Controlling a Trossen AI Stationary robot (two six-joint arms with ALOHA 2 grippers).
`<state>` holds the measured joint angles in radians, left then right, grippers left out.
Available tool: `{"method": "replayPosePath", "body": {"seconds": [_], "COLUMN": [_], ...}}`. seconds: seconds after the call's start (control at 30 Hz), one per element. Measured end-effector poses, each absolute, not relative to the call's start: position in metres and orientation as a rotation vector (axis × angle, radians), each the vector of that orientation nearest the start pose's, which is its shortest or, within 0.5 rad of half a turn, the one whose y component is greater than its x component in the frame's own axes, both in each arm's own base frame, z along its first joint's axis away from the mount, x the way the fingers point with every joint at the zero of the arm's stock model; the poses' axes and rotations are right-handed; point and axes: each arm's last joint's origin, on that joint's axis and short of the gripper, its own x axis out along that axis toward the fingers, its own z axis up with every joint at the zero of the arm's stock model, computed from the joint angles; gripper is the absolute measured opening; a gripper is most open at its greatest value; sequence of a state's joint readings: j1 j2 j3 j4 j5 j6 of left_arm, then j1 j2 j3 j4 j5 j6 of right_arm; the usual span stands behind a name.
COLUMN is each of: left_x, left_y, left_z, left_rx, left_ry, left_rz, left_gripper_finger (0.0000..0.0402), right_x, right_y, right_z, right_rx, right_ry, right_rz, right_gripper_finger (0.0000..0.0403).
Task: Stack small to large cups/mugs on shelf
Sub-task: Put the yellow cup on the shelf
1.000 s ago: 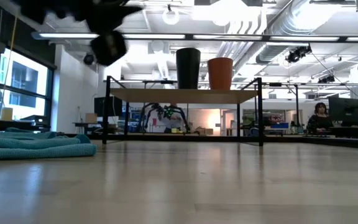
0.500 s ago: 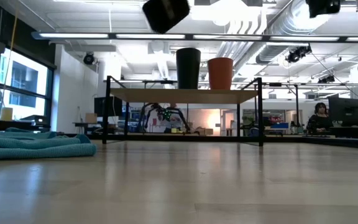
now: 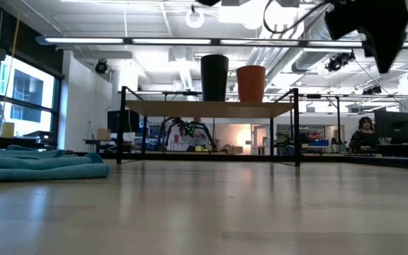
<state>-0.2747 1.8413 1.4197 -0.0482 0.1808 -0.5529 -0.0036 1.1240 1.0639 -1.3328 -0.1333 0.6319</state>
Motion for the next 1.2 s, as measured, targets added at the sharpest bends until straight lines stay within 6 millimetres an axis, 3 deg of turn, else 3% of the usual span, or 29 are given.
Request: {"method": "replayPosePath", "body": {"seconds": [0.2,0.43,0.83,1.2], "left_x": [0.442,0.464,0.467,0.472], "left_y": [-0.141,-0.147,-0.148,-0.149], "left_z": [0.261,0.253,0.234,0.212], "left_rx": [-0.559,-0.579,-0.581,-0.576], "left_ry": [0.570,0.608,0.686,0.740], "left_rz": [-0.269,-0.215,-0.160,-0.136], "left_gripper_finger": [0.0056,0.0056,0.0056,0.0056], "right_x": [0.167,0.163,0.159,0.157], "right_y": [0.010,0.018,0.027,0.031], "right_z": [0.275,0.275,0.287,0.290], "right_rx": [0.579,0.542,0.531,0.513], "right_ry": [1.451,1.422,1.273,1.251], "right_rz": [-0.320,-0.274,-0.176,-0.139], "right_gripper_finger": [0.0061,0.0061,0.0048,0.0046]}}
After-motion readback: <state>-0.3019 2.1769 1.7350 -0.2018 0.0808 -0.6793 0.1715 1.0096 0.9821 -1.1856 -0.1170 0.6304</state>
